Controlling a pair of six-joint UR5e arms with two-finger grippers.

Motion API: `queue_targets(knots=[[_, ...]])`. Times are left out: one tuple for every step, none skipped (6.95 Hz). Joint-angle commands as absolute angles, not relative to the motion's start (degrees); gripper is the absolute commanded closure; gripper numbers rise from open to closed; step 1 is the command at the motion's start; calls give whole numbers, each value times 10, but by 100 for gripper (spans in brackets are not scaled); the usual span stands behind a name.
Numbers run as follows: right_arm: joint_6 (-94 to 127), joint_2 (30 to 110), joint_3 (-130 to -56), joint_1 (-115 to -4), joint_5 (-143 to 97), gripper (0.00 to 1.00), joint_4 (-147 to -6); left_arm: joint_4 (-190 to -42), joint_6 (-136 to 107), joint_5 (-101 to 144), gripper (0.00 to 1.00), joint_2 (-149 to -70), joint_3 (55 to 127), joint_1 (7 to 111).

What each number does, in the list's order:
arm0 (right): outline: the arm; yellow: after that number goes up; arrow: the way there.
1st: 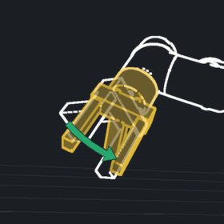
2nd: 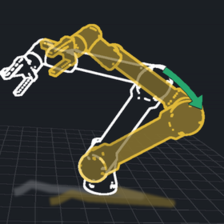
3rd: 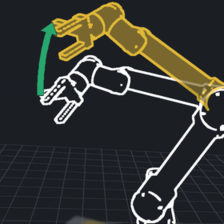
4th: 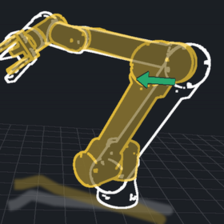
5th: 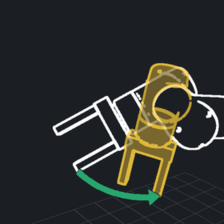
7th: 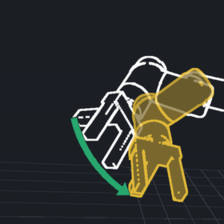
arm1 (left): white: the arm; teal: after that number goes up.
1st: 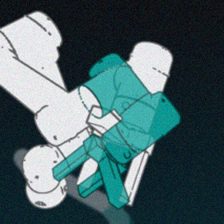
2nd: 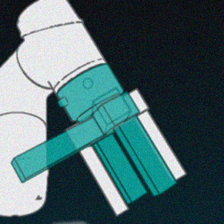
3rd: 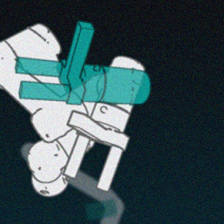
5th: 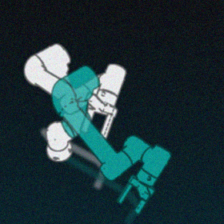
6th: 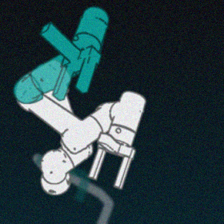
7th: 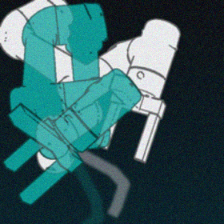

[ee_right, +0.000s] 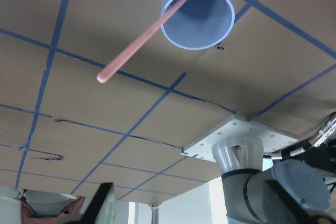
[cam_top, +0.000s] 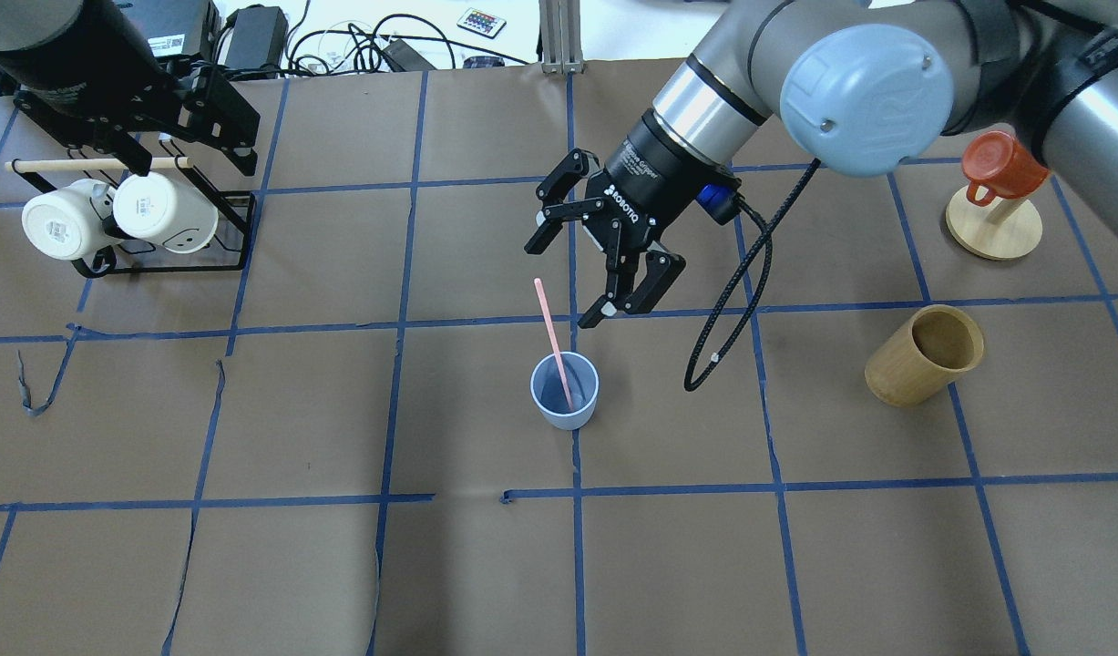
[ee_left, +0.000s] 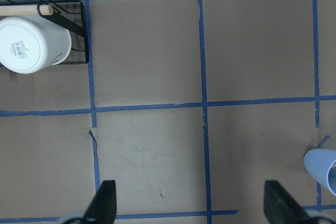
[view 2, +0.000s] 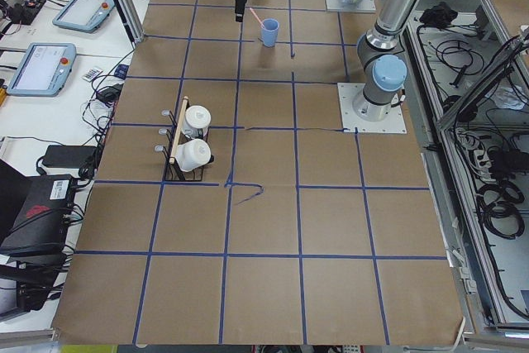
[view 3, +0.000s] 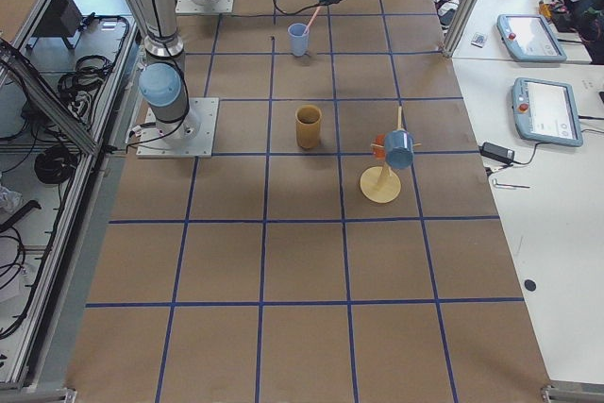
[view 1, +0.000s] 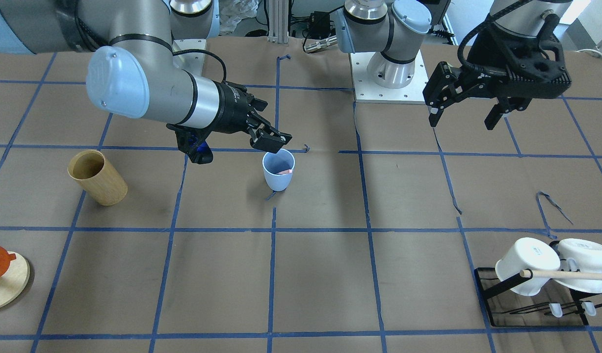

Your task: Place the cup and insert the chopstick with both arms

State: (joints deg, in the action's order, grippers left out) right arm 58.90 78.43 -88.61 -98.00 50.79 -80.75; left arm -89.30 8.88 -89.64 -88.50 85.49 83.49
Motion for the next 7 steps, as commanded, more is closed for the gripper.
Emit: queue_targets(knots=[[579, 803, -885, -974, 609, 0, -885, -893, 89, -898, 0, -884, 858, 836], [575, 803, -886, -974, 653, 0, -930, -892, 89, -897, 0, -885, 858, 835], [517, 802, -888, -965, 695, 0, -956, -889, 88, -896, 0, -885, 857, 836], [387, 803, -889, -942, 751, 0, -955, -889, 88, -896, 0, -884, 852, 836], [261, 806, -889, -917, 765, 0, -956, -888, 88, -895, 0, -885, 856, 836], [145, 805, -893, -898, 813, 0, -956, -889, 88, -894, 0, -884, 853, 836], [62, 806, -892, -883, 863, 0, -973, -889, 88, -895, 0, -884, 851, 836]])
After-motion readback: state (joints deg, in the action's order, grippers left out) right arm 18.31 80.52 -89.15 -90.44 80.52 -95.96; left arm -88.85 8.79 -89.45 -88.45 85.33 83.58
